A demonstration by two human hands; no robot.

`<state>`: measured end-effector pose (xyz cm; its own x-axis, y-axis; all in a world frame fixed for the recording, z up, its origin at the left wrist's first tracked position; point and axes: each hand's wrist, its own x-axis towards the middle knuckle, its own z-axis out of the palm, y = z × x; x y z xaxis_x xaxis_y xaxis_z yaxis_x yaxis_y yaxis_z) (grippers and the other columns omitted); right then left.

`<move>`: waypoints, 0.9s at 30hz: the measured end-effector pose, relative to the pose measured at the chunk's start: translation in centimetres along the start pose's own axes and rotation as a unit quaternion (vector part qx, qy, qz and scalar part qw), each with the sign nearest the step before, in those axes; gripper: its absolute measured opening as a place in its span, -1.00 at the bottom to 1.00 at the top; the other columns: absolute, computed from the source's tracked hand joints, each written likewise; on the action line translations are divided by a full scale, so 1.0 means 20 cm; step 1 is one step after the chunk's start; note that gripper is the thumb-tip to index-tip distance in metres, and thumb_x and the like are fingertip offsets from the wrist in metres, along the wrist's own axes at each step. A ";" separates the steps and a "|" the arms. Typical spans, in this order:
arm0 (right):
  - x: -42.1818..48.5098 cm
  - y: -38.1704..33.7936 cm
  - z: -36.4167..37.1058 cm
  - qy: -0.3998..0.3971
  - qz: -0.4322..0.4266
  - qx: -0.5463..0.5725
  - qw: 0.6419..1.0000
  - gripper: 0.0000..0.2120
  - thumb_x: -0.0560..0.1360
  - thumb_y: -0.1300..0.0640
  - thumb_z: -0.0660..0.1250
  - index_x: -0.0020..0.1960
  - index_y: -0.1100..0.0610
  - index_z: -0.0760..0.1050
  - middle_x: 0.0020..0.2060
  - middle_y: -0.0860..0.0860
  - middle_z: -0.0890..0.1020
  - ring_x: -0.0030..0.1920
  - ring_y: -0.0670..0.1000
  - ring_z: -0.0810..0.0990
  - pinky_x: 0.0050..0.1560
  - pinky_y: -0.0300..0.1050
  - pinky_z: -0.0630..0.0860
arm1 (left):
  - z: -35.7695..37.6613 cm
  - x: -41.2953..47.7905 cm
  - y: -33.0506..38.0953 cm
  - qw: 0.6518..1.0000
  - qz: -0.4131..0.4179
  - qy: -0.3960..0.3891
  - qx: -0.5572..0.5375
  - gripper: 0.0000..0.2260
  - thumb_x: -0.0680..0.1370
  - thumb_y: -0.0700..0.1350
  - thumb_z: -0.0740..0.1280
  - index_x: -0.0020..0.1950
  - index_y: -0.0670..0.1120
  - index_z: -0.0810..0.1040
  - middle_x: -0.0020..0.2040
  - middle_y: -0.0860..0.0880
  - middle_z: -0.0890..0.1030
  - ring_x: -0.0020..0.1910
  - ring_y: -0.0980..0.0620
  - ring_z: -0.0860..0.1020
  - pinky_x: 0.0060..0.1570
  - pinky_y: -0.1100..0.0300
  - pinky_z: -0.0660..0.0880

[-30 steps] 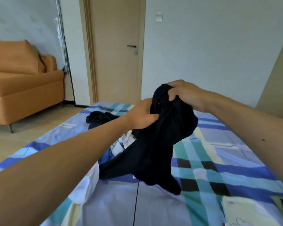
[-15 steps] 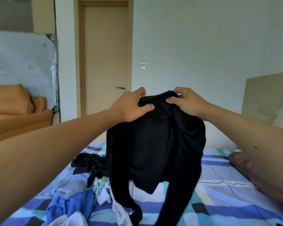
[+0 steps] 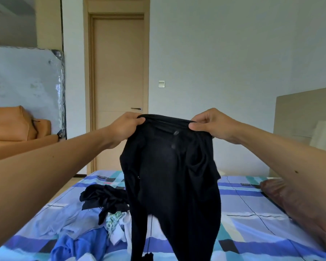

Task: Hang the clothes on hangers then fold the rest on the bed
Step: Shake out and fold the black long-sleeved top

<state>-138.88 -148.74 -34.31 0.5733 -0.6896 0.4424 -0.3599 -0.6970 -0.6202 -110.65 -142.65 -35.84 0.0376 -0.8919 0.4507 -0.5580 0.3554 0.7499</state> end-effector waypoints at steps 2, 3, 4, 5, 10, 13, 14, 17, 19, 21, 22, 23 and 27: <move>0.00 0.02 -0.01 0.015 0.016 -0.020 1.000 -0.81 0.61 0.19 0.37 -0.15 0.09 0.69 -0.41 0.02 0.40 -0.38 -0.04 0.35 -0.32 -0.28 0.42 | 0.00 -0.01 -0.01 1.000 -0.012 0.014 -0.020 -0.71 0.72 -0.12 0.12 0.20 -0.12 0.64 0.10 -0.06 0.70 0.13 -0.02 0.65 0.05 0.18 0.57; 0.00 0.03 0.00 0.021 0.024 -0.036 0.999 -0.81 0.62 0.21 0.35 -0.13 0.12 0.67 -0.41 -0.02 0.42 -0.36 -0.05 0.35 -0.30 -0.27 0.41 | 0.00 -0.01 -0.01 0.999 -0.016 0.017 -0.022 -0.71 0.72 -0.12 0.13 0.19 -0.12 0.65 0.09 -0.05 0.71 0.10 0.00 0.66 -0.02 0.22 0.56; 0.00 0.04 0.00 0.026 0.030 -0.049 0.998 -0.80 0.63 0.22 0.31 -0.11 0.19 0.65 -0.38 -0.03 0.48 -0.32 -0.05 0.40 -0.24 -0.24 0.42 | 0.02 -0.02 0.00 0.999 -0.015 0.019 -0.022 -0.70 0.72 -0.12 0.13 0.18 -0.12 0.65 0.08 -0.05 0.71 0.08 0.00 0.66 -0.06 0.24 0.55; 0.01 0.05 0.02 0.033 0.036 -0.046 0.998 -0.78 0.65 0.24 0.25 -0.11 0.24 0.61 -0.31 -0.01 0.53 -0.25 -0.04 0.45 -0.15 -0.18 0.43 | 0.02 -0.01 0.00 0.999 -0.015 0.021 -0.018 -0.70 0.72 -0.11 0.13 0.18 -0.13 0.65 0.08 -0.06 0.71 0.06 0.01 0.66 -0.07 0.25 0.55; 0.05 0.05 0.19 0.100 0.140 0.222 0.960 -0.73 0.68 0.16 0.13 -0.13 0.17 0.48 -0.22 0.05 0.61 -0.19 0.03 0.57 -0.10 -0.10 0.56 | 0.07 0.00 0.04 0.998 0.021 0.030 0.052 -0.68 0.72 -0.11 0.12 0.15 -0.24 0.62 0.05 -0.14 0.69 0.04 -0.06 0.64 0.06 0.17 0.54; 0.02 0.04 0.24 0.065 0.115 0.140 0.981 -0.63 0.59 -0.18 0.34 0.04 0.15 0.59 -0.08 0.03 0.73 -0.07 0.01 0.70 -0.01 -0.11 0.57 | 0.01 0.01 0.01 0.971 0.075 0.039 0.225 -0.74 0.67 -0.18 0.15 -0.03 -0.27 0.58 -0.07 -0.19 0.64 -0.07 -0.16 0.59 -0.09 0.16 0.51; 0.01 0.05 0.24 0.049 0.090 0.051 0.993 -0.67 0.52 -0.13 0.44 0.02 0.13 0.57 -0.10 0.03 0.72 -0.10 0.01 0.69 -0.08 -0.12 0.56 | -0.02 0.01 -0.01 0.955 0.088 0.048 0.279 -0.77 0.64 -0.23 0.15 -0.10 -0.23 0.56 -0.11 -0.17 0.62 -0.12 -0.14 0.57 -0.17 0.18 0.47; 0.00 0.10 0.23 0.019 0.062 -0.210 0.975 -0.81 0.44 0.29 0.38 -0.03 0.14 0.41 -0.12 0.05 0.59 -0.13 0.12 0.55 -0.24 -0.08 0.42 | -0.12 0.00 -0.04 0.916 0.085 0.073 0.386 -0.78 0.53 -0.30 0.18 -0.22 -0.04 0.48 -0.16 -0.11 0.56 -0.17 -0.14 0.54 -0.19 0.08 0.42; -0.01 0.15 0.21 0.018 0.075 -0.261 0.962 -0.77 0.41 0.39 0.25 -0.15 0.08 0.34 -0.21 0.00 0.48 -0.16 0.11 0.45 -0.31 -0.11 0.30 | -0.18 -0.03 -0.07 0.900 0.058 0.084 0.425 -0.79 0.49 -0.32 0.23 -0.21 -0.02 0.47 -0.16 -0.08 0.54 -0.17 -0.12 0.53 -0.20 0.07 0.41; -0.02 0.19 0.17 0.032 0.101 -0.263 0.959 -0.76 0.41 0.39 0.23 -0.22 0.05 0.35 -0.25 -0.01 0.48 -0.17 0.11 0.45 -0.32 -0.13 0.30 | -0.24 -0.06 -0.11 0.890 0.018 0.083 0.448 -0.83 0.49 -0.32 0.27 -0.14 -0.04 0.50 -0.12 -0.07 0.53 -0.16 -0.11 0.53 -0.18 0.06 0.45; -0.03 0.20 0.14 0.041 0.115 -0.263 0.957 -0.76 0.41 0.39 0.23 -0.24 0.06 0.38 -0.26 -0.01 0.50 -0.17 0.10 0.47 -0.32 -0.14 0.31 | -0.28 -0.07 -0.15 0.887 -0.006 0.080 0.455 -0.84 0.48 -0.32 0.28 -0.10 -0.05 0.51 -0.09 -0.08 0.54 -0.13 -0.12 0.53 -0.16 0.04 0.48; -0.04 0.20 0.11 0.050 0.128 -0.260 0.956 -0.77 0.41 0.39 0.21 -0.25 0.07 0.41 -0.26 0.01 0.52 -0.17 0.09 0.48 -0.32 -0.15 0.32 | -0.32 -0.08 -0.19 0.886 -0.032 0.072 0.457 -0.84 0.48 -0.32 0.29 -0.08 -0.06 0.52 -0.07 -0.09 0.55 -0.10 -0.12 0.54 -0.13 0.04 0.49; -0.08 0.21 -0.05 0.108 0.180 -0.196 0.958 -0.75 0.41 0.44 0.15 -0.26 0.17 0.49 -0.28 0.11 0.56 -0.23 0.11 0.52 -0.28 -0.13 0.49 | -0.43 -0.13 -0.37 0.930 -0.148 0.075 0.327 -0.81 0.50 -0.35 0.18 -0.14 -0.27 0.59 -0.17 -0.20 0.60 -0.15 -0.17 0.56 -0.23 0.11 0.45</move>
<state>-141.96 -150.83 -36.95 0.2109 -0.8939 0.3956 -0.7786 -0.3983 -0.4849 -99.44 -140.62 -38.40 0.3575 -0.8569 0.3715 -0.8881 -0.1889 0.4190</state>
